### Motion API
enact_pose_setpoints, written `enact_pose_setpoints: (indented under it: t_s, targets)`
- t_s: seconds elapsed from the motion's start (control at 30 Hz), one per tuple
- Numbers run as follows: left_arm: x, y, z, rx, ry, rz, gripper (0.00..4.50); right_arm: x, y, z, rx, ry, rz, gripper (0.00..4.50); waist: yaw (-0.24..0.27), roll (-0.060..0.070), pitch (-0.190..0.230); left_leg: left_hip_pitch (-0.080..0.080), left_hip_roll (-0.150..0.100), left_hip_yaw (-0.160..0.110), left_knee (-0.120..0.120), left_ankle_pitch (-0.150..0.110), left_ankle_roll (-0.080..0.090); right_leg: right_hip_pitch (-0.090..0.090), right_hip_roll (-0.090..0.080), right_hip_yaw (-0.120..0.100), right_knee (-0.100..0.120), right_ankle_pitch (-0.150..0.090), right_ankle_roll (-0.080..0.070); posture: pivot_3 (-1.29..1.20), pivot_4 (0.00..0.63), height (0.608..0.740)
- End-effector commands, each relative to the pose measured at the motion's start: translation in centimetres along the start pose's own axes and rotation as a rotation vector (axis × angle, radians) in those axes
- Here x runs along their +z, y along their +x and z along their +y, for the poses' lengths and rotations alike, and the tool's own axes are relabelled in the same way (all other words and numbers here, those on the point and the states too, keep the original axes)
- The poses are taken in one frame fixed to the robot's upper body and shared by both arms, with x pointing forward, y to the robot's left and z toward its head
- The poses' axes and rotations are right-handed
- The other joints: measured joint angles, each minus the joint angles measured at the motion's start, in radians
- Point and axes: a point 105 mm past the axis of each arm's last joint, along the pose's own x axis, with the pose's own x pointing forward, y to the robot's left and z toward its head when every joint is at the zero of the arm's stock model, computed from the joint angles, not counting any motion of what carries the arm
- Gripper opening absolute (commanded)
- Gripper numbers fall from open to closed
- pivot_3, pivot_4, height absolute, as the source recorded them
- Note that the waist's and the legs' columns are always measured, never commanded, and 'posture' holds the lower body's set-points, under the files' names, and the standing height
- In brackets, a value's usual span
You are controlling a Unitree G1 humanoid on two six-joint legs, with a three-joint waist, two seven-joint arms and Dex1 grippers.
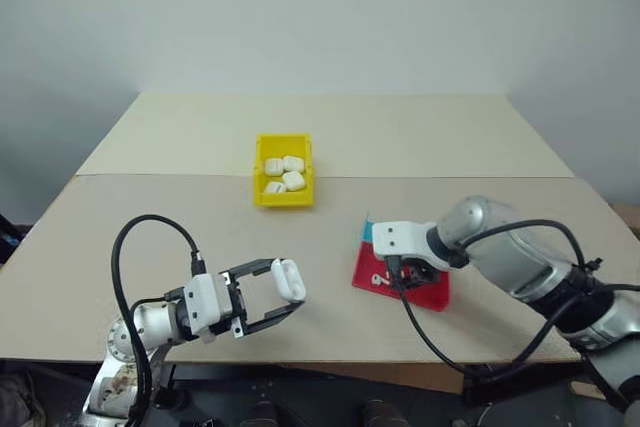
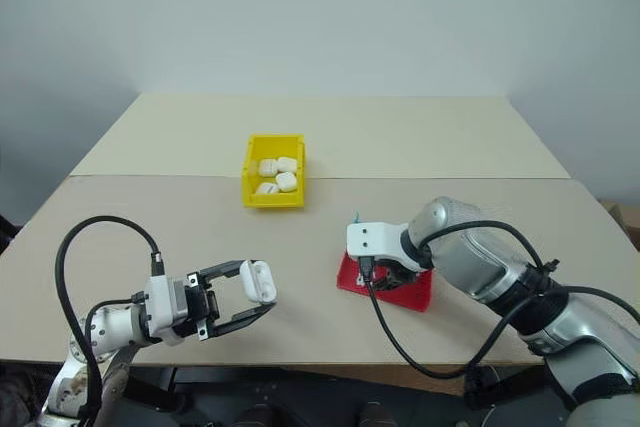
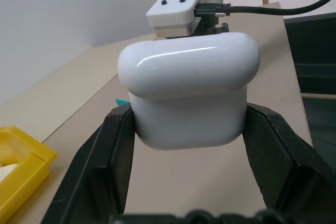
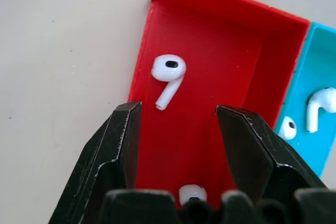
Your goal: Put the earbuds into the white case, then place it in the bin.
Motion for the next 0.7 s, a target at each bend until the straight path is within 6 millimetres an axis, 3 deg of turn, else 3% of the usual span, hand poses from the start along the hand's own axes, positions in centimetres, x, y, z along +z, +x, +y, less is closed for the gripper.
enact_pose_setpoints:
  t_s: [0.03, 0.7]
  targets:
    - [0.7, 0.3, 0.2, -0.003, 0.048, -0.019, 2.78, 0.8, -0.3, -0.6, -0.025, -0.015, 0.017, 2.71, -0.001, 0.0, 0.0, 0.0, 0.0, 0.0, 0.0, 0.0, 0.0, 0.0, 0.0, 0.0, 0.0, 0.0, 0.001, 0.0, 0.15, 0.74]
    - [0.6, 0.1, 0.3, 0.015, 0.051, 0.015, 2.78, 1.5, 0.9, -0.7, 0.006, 0.007, 0.037, 2.71, -0.001, 0.0, 0.0, -0.001, 0.0, 0.0, -0.001, 0.0, 0.0, -0.001, 0.0, 0.0, 0.0, -0.001, 0.001, 0.0, 0.15, 0.74]
